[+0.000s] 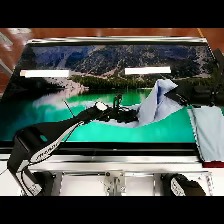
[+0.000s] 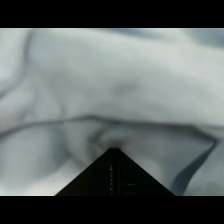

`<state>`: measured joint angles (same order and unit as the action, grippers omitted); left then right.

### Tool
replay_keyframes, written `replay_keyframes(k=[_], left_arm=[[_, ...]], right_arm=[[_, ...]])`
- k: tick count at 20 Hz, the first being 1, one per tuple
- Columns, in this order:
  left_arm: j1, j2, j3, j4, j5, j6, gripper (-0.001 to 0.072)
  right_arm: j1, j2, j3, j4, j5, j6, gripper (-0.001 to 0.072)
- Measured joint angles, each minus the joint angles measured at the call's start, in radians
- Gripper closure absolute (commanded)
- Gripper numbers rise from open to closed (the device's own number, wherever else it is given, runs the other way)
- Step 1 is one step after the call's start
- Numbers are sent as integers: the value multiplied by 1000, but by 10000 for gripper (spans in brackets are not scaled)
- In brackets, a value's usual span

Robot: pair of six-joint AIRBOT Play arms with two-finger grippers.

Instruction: Fold the shirts.

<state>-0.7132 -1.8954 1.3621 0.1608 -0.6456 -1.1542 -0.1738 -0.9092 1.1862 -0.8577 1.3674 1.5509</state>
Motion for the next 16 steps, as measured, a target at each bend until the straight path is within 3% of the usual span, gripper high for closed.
replay_keyframes(k=[3,7,14,15,16], left_arm=[[72,48,5,92,-31,6,674],[274,216,7,341,-68,-59,673],[729,620,7,504,-198,-104,672],[779,666,7,512,-229,-104,673],[825,711,7,514,-271,-99,673]], right_arm=[[52,-9,0,-21,-42,6,649],[244,-97,0,-47,-180,8,649],[674,-489,0,2,-718,9,647],[721,-549,0,48,-803,9,552],[763,-605,0,103,-885,9,289]])
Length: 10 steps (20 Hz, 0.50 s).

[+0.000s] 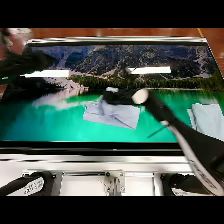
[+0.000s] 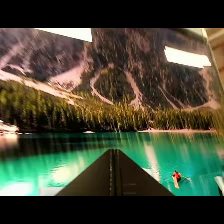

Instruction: Fold the shirts.

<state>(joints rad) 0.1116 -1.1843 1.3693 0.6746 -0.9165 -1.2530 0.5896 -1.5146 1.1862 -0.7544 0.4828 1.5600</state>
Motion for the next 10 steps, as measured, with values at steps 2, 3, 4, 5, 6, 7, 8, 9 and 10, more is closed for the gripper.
replay_keyframes(k=[2,3,4,5,6,7,8,9,10], left_arm=[[70,65,0,9,-72,8,672],[93,87,0,13,-102,14,672],[109,103,0,17,-130,19,672],[121,114,-1,23,-153,23,672],[130,120,-2,27,-165,26,672],[138,125,-4,33,-175,27,672],[142,128,-8,36,-185,29,672],[144,131,-13,37,-192,31,672],[146,133,-20,38,-197,34,672]], right_arm=[[69,-91,0,106,-115,0,84],[87,-117,0,139,-134,-2,84],[94,-134,0,161,-134,-14,84],[90,-139,0,166,-113,-33,85],[74,-136,0,153,-62,-51,85],[47,-124,0,119,-1,-63,84],[8,-104,0,74,66,-70,85],[-42,-78,0,16,148,-72,84],[-97,-50,0,-48,231,-68,84]])
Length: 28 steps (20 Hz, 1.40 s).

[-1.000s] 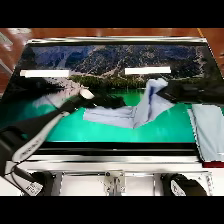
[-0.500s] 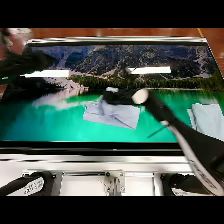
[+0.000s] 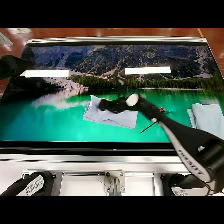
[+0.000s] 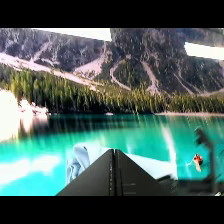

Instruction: Fold the shirts.

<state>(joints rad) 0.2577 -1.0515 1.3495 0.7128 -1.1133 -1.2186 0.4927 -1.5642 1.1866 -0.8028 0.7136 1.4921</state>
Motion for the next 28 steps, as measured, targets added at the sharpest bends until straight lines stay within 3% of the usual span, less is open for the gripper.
replay_keyframes(k=[3,5,7,13,14,15,16,19,23,25,28], left_arm=[[5,3,-29,8,-6,10,672],[5,3,-51,10,-6,15,672],[4,4,-68,13,1,19,672],[-53,4,-86,13,52,27,672],[-69,4,-87,13,66,27,672],[-85,4,-88,13,78,27,672],[-102,4,-88,13,92,28,672],[-147,4,-88,12,119,28,672],[-194,4,-88,13,135,28,672],[-209,4,-88,13,137,29,672],[-220,4,-89,9,139,29,672]], right_arm=[[-198,82,-9,-226,240,73,83],[-330,112,-57,-291,339,113,32],[-402,118,-136,-251,375,98,31],[-406,27,-291,6,239,-29,33],[-398,8,-298,77,218,-64,146],[-390,-9,-305,130,194,-106,442],[-388,-24,-311,175,172,-142,633],[-396,-37,-293,316,164,-267,649],[-487,23,-172,393,310,-394,649],[-575,82,-87,365,380,-395,649],[-755,177,28,243,441,-312,649]])
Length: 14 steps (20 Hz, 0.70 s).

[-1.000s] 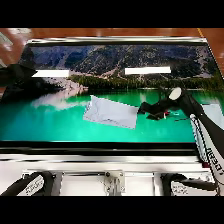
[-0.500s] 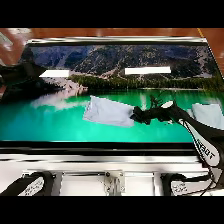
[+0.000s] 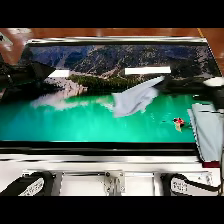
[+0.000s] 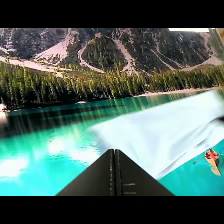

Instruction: Fold the shirts.

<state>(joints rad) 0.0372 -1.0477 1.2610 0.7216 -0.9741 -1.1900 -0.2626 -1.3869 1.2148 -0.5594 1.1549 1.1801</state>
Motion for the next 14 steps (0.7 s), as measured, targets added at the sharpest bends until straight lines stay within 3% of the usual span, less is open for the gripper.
replay_keyframes(k=[4,8,14], left_arm=[[-5,0,0,-42,2,0,672],[-6,0,0,-76,2,0,672],[-6,0,0,-90,2,0,672]], right_arm=[[-321,89,97,-114,32,102,649],[-592,115,133,-178,45,141,649],[-796,123,144,-380,168,170,648]])
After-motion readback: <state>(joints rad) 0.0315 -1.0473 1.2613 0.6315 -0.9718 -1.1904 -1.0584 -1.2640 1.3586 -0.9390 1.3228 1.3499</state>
